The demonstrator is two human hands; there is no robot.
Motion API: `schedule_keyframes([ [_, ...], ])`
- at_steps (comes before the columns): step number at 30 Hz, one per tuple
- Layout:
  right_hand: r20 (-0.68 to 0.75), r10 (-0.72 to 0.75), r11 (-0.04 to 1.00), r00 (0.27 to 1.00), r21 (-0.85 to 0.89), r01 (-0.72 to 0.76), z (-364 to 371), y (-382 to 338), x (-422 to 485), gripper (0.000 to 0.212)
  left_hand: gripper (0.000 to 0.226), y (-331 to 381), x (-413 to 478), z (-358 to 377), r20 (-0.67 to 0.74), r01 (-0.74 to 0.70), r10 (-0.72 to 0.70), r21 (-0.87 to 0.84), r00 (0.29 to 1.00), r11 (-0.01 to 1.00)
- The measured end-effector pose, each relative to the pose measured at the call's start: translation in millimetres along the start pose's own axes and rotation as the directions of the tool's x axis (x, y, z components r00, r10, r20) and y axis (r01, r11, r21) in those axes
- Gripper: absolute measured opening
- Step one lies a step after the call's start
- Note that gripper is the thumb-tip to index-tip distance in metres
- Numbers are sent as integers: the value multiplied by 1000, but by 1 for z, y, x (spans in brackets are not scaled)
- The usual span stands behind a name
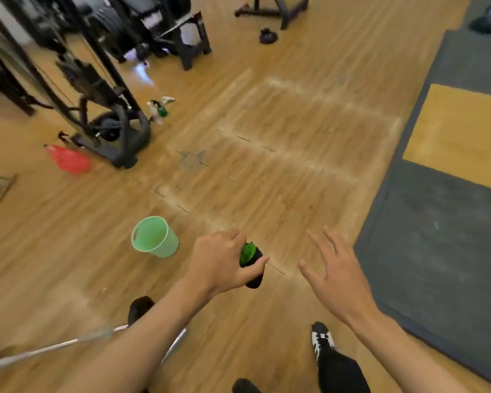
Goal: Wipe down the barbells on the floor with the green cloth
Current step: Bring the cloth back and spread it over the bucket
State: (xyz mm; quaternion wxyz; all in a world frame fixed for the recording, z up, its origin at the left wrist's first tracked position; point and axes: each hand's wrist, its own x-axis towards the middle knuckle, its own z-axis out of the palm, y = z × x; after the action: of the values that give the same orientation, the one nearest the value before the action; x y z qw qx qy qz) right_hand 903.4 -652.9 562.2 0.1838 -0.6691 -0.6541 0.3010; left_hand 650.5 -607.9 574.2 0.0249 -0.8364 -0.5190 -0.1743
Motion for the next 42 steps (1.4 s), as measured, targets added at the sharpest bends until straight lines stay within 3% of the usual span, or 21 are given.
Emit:
schedule_keyframes([
  [4,149,-133,991,980,-5,135,4,2,115,73,55,-31,52,33,9,160,-162,98,987,982],
  [9,219,-286,957,933,12,290,3,6,197,71,54,-51,92,67,13,165,-167,108,986,980],
  [15,343,-349,927,872,-11,375,35,-31,288,67,50,-99,112,82,-22,386,-386,121,922,915],
  [24,472,-516,772,715,-107,627,88,-160,405,55,45,-220,133,67,-184,761,-739,117,648,638],
  [29,528,-557,701,642,-117,704,133,-233,491,64,42,-315,164,83,-263,847,-811,51,522,529],
  [31,576,-595,626,560,-104,773,150,-264,527,59,44,-354,178,79,-285,882,-841,31,459,471],
  [36,568,-669,566,479,-27,824,171,-358,603,53,46,-443,213,51,-361,926,-865,-14,348,378],
  [38,557,-719,513,415,23,858,189,-399,637,55,44,-482,222,45,-408,942,-866,-37,290,333],
  [42,627,-753,336,199,106,936,258,-474,708,54,42,-563,228,47,-484,978,-866,-80,129,190],
])
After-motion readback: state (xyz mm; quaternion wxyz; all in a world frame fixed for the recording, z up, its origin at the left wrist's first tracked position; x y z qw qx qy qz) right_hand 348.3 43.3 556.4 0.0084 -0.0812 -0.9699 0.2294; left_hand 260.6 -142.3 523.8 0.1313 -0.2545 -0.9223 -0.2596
